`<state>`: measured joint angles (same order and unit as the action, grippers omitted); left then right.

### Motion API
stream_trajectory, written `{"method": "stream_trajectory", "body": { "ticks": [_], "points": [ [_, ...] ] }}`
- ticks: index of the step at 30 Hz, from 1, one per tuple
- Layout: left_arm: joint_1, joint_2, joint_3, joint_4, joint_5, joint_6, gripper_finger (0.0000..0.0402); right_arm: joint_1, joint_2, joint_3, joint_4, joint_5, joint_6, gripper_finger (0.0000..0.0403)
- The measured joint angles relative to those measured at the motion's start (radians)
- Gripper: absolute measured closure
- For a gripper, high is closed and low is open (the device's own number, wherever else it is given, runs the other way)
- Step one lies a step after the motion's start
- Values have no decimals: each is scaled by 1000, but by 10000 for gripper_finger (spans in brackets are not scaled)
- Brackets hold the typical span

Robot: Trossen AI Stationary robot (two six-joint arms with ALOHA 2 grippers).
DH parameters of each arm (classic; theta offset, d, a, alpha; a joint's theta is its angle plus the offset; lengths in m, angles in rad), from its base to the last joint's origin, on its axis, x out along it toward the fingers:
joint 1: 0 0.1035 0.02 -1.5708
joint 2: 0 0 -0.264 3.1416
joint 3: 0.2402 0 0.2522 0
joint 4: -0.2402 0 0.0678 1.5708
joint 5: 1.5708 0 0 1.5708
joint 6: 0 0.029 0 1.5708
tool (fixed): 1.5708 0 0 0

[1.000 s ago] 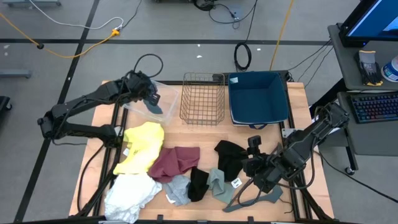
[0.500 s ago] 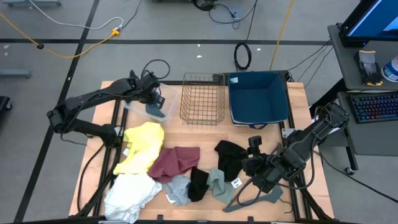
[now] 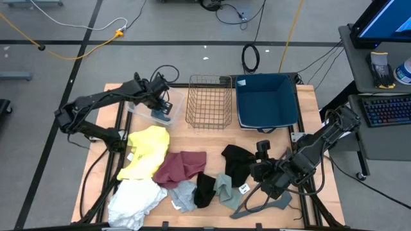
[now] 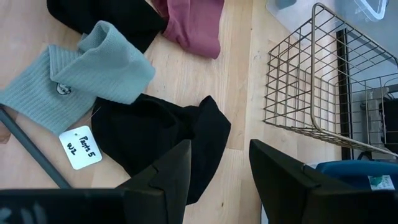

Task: Pick & Place Cloths
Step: Put the blue sock into the transparent bin, then put the gray sock into the transparent bin

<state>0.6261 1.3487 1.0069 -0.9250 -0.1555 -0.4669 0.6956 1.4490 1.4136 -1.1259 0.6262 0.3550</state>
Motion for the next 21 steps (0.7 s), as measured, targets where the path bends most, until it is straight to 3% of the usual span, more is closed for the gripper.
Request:
{"method": "stream_trajectory", "body": {
  "ticks": [21],
  "points": [
    [3, -17, 0, 0, 37, 94, 178, 0, 0, 0, 0, 0, 0, 248]
  ]
}}
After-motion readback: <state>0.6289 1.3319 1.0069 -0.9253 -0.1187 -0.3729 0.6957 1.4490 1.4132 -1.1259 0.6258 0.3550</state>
